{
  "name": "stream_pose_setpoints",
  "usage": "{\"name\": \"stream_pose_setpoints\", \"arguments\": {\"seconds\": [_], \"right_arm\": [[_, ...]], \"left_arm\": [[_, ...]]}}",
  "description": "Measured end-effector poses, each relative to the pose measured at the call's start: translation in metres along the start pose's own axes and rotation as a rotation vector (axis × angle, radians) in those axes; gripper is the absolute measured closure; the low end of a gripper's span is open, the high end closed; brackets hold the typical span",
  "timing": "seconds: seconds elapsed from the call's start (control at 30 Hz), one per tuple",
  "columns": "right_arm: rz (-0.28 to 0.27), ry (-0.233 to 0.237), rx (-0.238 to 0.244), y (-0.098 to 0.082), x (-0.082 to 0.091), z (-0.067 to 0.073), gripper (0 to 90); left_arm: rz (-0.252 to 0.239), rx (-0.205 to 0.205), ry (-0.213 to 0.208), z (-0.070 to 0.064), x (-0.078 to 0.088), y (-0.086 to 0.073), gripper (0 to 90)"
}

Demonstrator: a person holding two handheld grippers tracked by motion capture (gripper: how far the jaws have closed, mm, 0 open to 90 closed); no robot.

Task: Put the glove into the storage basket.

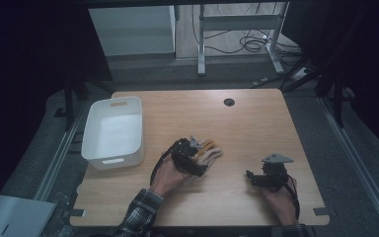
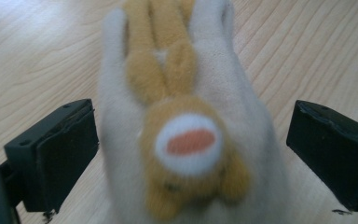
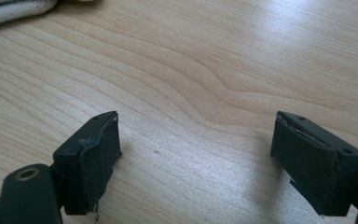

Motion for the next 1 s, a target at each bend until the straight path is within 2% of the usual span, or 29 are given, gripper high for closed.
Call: {"name": "stream_pose_setpoints", "arguments": {"seconds": [0.2,0.3,0.33,0.37,0.43,0.5,0.53,0.6,0.67,0.87,0.93,1.0], "right_arm": [[0.0,0.0,-0.001,0.0,0.0,0.0,15.9],[0.0,0.0,0.0,0.0,0.0,0.0,15.9],[0.0,0.0,0.0,0.0,0.0,0.0,15.9],[0.0,0.0,0.0,0.0,0.0,0.0,15.9],[0.0,0.0,-0.001,0.0,0.0,0.0,15.9],[-0.001,0.0,-0.001,0.0,0.0,0.0,15.9],[0.0,0.0,0.0,0.0,0.0,0.0,15.9],[0.0,0.0,-0.001,0.0,0.0,0.0,15.9],[0.0,0.0,-0.001,0.0,0.0,0.0,15.9],[0.0,0.0,-0.001,0.0,0.0,0.0,15.9],[0.0,0.0,0.0,0.0,0.0,0.0,15.9],[-0.001,0.001,-0.002,0.0,0.0,0.0,15.9]], "left_arm": [[0.045,-0.021,0.013,0.0,-0.014,-0.008,5.2],[0.047,-0.022,0.005,-0.001,-0.017,-0.01,7.6],[0.042,-0.003,-0.008,-0.001,-0.017,-0.01,11.5],[0.042,-0.003,-0.008,-0.001,-0.017,-0.01,14.4],[0.041,0.042,-0.059,-0.003,-0.017,-0.011,22.3],[0.036,0.045,-0.058,-0.003,-0.016,-0.011,31.3],[0.034,0.044,-0.063,-0.004,-0.014,-0.01,31.3],[0.051,0.044,-0.066,-0.007,-0.012,-0.01,43.6],[0.057,0.049,-0.071,-0.007,-0.011,-0.009,48.8],[0.031,0.055,-0.087,-0.009,-0.007,-0.006,57.5],[0.015,0.065,-0.096,-0.009,-0.003,-0.002,64.6],[0.026,0.058,-0.099,-0.01,0.001,0.002,66.7]]}}
Point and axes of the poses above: each handheld gripper's, and its own axes: x roughly backward along the jaws, y roughly out of its top, z roughly to its left, the point moved 9 cm from there along -x, roughly forward along the jaws, and after that the axes turned 11 degrees about -z, right-handed, at the moved point
